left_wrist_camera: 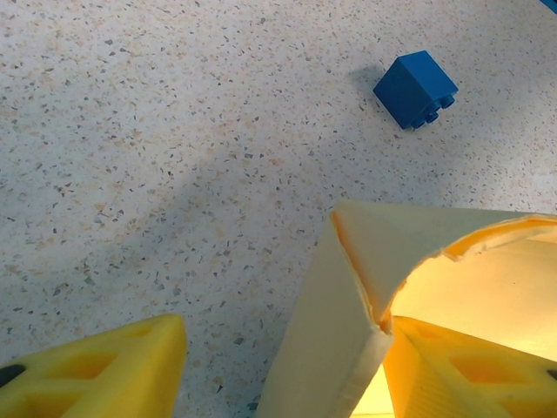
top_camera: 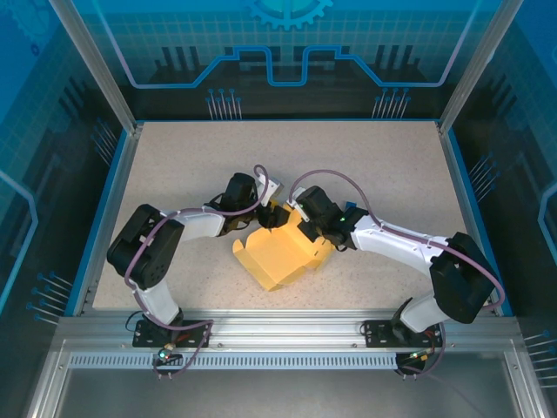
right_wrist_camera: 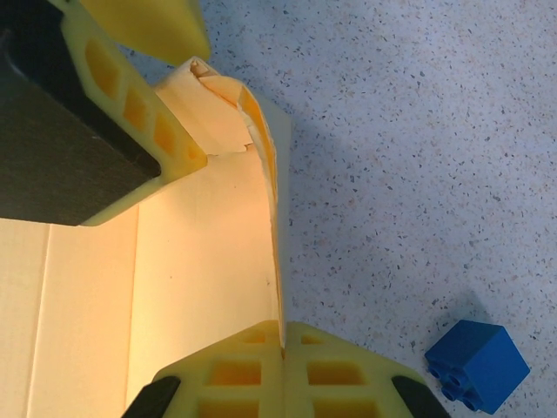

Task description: Fold the paper box

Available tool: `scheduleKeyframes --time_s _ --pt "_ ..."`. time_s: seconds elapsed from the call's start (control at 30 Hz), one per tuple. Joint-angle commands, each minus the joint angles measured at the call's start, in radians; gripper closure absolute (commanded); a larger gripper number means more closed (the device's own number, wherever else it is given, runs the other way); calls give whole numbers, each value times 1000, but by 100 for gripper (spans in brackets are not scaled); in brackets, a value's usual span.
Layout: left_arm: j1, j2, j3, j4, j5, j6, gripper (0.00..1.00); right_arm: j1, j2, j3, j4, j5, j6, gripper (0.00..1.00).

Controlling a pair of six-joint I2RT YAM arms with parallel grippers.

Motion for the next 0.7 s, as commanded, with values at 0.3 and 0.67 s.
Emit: scheduleKeyframes --time_s 0.3,0.67 --pt "7 83 0 45 84 23 61 -14 -30 -14 1 -17 -5 100" --pt "6 65 -27 95 65 7 74 -14 -31 -17 3 -18 -1 100"
